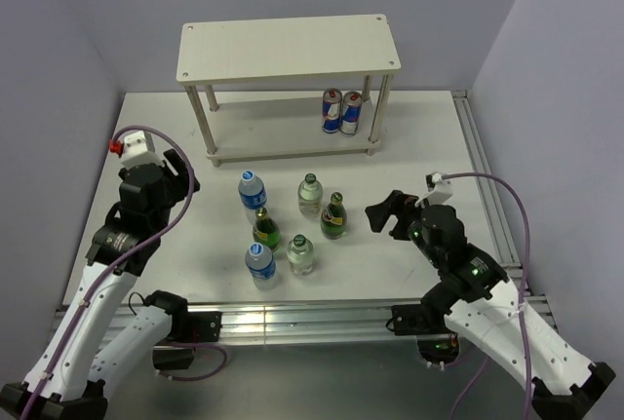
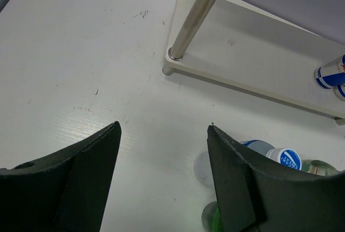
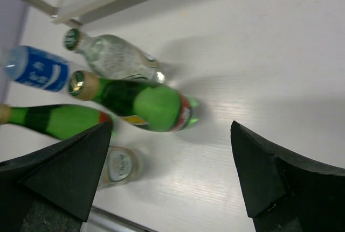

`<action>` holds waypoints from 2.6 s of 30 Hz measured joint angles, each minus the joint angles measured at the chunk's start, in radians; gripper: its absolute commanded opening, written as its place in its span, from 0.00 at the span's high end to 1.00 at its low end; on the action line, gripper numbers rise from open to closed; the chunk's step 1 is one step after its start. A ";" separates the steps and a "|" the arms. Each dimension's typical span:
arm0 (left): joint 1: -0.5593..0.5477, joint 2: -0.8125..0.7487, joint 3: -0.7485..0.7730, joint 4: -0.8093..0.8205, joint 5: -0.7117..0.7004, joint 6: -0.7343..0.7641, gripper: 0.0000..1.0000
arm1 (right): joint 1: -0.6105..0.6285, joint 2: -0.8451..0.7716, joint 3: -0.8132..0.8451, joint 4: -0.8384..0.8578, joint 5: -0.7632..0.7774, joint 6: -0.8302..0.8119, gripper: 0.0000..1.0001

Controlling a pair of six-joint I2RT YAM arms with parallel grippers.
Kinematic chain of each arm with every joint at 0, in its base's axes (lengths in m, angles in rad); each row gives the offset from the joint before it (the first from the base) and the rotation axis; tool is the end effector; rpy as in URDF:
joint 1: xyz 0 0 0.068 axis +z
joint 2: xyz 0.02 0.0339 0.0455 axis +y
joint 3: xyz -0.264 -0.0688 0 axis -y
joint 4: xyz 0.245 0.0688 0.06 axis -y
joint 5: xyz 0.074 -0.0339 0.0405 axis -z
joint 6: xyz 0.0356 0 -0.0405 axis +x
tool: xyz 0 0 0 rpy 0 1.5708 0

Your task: Place and organize the beverage onto the shelf

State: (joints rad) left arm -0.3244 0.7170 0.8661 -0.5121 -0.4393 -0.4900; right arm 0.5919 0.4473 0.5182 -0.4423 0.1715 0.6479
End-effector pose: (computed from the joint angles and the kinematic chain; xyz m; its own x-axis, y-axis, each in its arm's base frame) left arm 0.1505 -0.0346 0.3450 -0.2554 -0.3635 -0.8959 -0.2364 0.9220 -0.3067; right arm 0.1061 0.0640 0.2653 -0.4923 0.3856 -0.7804 -0.1514 0.8450 0.5130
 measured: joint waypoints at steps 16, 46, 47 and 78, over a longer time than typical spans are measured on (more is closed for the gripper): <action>0.000 -0.009 -0.002 0.000 -0.028 0.001 0.29 | 0.624 0.396 0.166 -0.040 0.676 0.076 0.00; 0.000 -0.024 -0.010 0.023 -0.029 0.026 0.29 | 0.442 0.738 0.121 0.495 0.709 -0.097 0.37; 0.000 -0.024 -0.010 0.023 -0.029 0.026 0.29 | 0.436 0.739 0.119 0.504 0.705 -0.097 0.38; 0.049 -0.039 -0.010 0.037 0.002 0.026 0.29 | 0.401 0.767 0.640 0.156 0.726 -0.298 1.00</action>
State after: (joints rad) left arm -0.2752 0.6781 0.8562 -0.4755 -0.4377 -0.4644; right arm 0.9932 1.2140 1.1587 -0.2863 0.8970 0.3504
